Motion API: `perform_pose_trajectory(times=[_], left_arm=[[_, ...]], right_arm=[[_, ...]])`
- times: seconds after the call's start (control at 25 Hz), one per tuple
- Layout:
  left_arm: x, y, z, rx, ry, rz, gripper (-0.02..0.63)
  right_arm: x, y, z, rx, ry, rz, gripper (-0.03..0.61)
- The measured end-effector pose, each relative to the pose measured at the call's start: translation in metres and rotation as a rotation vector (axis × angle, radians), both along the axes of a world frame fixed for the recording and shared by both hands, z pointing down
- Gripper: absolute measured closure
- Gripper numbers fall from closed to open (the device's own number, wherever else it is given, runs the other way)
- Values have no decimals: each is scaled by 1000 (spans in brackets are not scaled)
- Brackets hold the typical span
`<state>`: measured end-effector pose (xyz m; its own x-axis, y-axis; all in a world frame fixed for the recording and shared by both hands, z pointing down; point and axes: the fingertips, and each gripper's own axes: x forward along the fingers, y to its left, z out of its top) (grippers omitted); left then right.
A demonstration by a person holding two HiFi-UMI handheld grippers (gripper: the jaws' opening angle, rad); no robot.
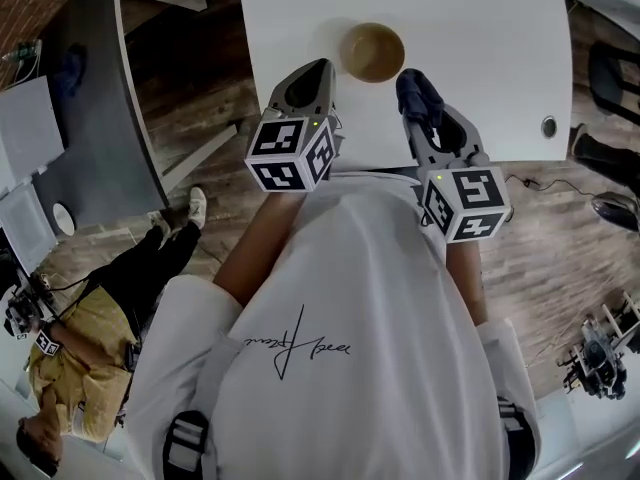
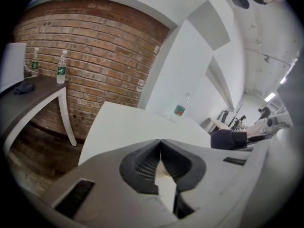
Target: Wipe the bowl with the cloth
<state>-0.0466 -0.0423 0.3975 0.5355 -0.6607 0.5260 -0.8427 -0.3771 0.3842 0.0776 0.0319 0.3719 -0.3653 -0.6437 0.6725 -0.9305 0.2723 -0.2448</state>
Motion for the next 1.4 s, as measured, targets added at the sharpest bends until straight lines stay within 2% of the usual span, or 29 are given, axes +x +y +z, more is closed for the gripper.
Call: perform_pose_trajectory(times=[0.32, 0.48, 0.72, 1.08, 1.32, 1.4], left_arm=[[5, -10, 30, -104, -32, -69, 596], [8, -14, 43, -139, -43, -91, 552], [14, -15, 58, -157, -46, -103, 529], [21, -21, 79, -165, -103, -71, 529], [23, -22, 88, -169, -112, -64, 529], [22, -23, 89, -160, -125, -60, 547]], right_arm=[[13, -15, 22, -76, 6, -91, 468], [19, -24, 31, -99, -3, -129, 468], [26, -34, 45, -121, -24, -146, 468], [27, -34, 60, -143, -24, -149, 468], [19, -29, 71, -167, -48, -132, 468], [15, -27, 75, -174, -48, -142, 468]])
